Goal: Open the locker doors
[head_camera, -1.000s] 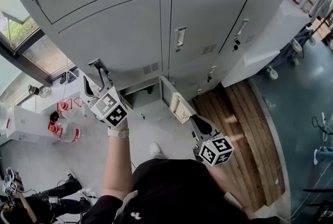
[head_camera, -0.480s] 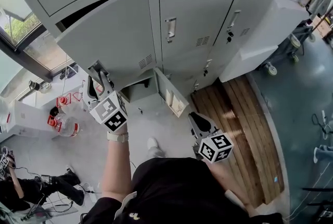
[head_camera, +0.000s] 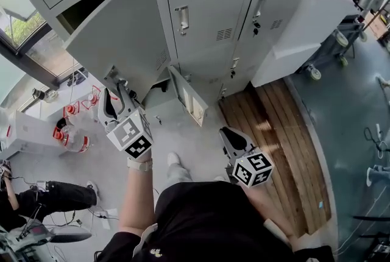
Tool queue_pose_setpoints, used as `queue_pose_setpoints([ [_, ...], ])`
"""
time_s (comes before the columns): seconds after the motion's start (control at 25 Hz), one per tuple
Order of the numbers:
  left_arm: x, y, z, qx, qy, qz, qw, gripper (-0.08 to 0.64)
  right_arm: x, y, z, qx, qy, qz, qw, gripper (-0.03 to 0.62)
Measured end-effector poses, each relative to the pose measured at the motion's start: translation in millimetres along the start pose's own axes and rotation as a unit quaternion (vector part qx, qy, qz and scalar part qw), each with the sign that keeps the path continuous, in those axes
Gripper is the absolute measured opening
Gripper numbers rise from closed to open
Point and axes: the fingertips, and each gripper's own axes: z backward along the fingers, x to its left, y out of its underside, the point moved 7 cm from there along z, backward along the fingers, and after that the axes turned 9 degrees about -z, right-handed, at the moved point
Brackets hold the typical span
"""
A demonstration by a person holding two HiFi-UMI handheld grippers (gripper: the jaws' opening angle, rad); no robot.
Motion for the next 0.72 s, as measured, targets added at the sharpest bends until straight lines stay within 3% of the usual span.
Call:
queue_pose_setpoints([
  [0.32, -42, -10, 47, -0.011, 0.025, -0.009, 0.9996, 0.115, -20, 5, 44, -0.01, 0.006, -0.003, 1.0, 0.064],
  [0.72, -99, -26, 85, -0.043, 0.077, 0.027, 0.9957, 0.11, -42, 16, 105, -0.029, 0.025, -0.008, 0.999, 0.064],
])
